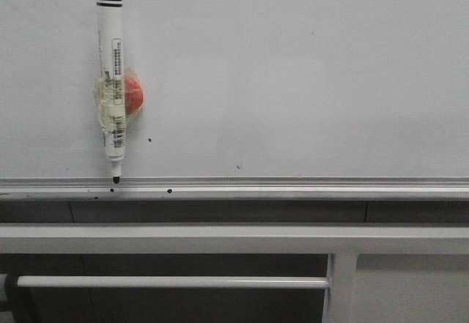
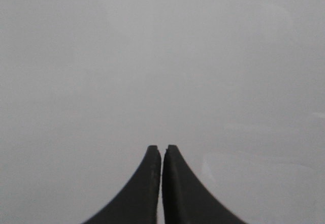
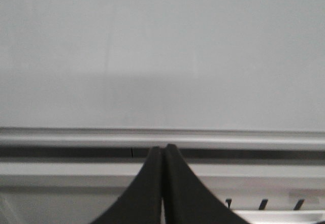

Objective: Write number 1 on whiteboard

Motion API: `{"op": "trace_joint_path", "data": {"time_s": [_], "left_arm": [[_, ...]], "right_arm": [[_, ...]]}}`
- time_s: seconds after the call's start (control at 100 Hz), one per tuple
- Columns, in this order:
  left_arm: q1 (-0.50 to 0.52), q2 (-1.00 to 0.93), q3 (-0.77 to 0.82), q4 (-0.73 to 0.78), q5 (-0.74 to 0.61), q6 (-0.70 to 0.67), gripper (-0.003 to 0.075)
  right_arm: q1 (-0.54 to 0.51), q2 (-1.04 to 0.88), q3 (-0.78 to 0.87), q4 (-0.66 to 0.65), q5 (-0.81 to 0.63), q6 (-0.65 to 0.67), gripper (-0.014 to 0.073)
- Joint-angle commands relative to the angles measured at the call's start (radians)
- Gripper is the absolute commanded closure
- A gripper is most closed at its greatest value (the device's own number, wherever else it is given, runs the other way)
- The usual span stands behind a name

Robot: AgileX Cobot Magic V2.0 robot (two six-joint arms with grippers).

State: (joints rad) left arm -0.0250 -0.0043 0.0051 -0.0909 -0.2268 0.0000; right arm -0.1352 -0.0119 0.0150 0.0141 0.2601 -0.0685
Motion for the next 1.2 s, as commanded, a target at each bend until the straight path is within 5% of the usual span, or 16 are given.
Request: {"op": "trace_joint_path", "data": {"time_s": [0.0,0.34,0.48,0.65,0.82,0.9,1.03,1.19], "left_arm": [[0.003,-0.023,0.007,-0.001,-0.082,0.0,0.0741],[0.003,-0.023,0.007,-0.001,-0.166,0.0,0.0741],[0.003,-0.023,0.007,-0.001,-0.182,0.0,0.0741],[0.003,-0.023,0.007,-0.004,-0.188,0.0,0.0741],[0.003,-0.023,-0.005,-0.039,-0.207,0.0,0.0741],[0.003,-0.019,-0.026,-0.039,-0.136,0.0,0.0741],[0.003,0.023,-0.152,-0.039,0.113,0.0,0.0741],[0.003,0.136,-0.309,0.025,0.212,0.0,0.0741]], "right_arm": [[0.0,-0.014,0.026,-0.008,-0.159,-0.008,0.0657],[0.0,-0.014,0.026,-0.001,-0.197,-0.006,0.0657],[0.0,-0.014,0.026,0.151,-0.369,0.005,0.0657],[0.0,-0.014,0.026,0.161,-0.528,0.005,0.0657],[0.0,-0.014,0.022,0.294,-0.529,0.207,0.0657],[0.0,-0.014,-0.002,0.294,-0.447,0.212,0.0657],[0.0,-0.005,-0.137,0.294,-0.108,0.212,0.0657],[0.0,0.076,-0.3,0.294,0.094,0.2,0.0657]]}}
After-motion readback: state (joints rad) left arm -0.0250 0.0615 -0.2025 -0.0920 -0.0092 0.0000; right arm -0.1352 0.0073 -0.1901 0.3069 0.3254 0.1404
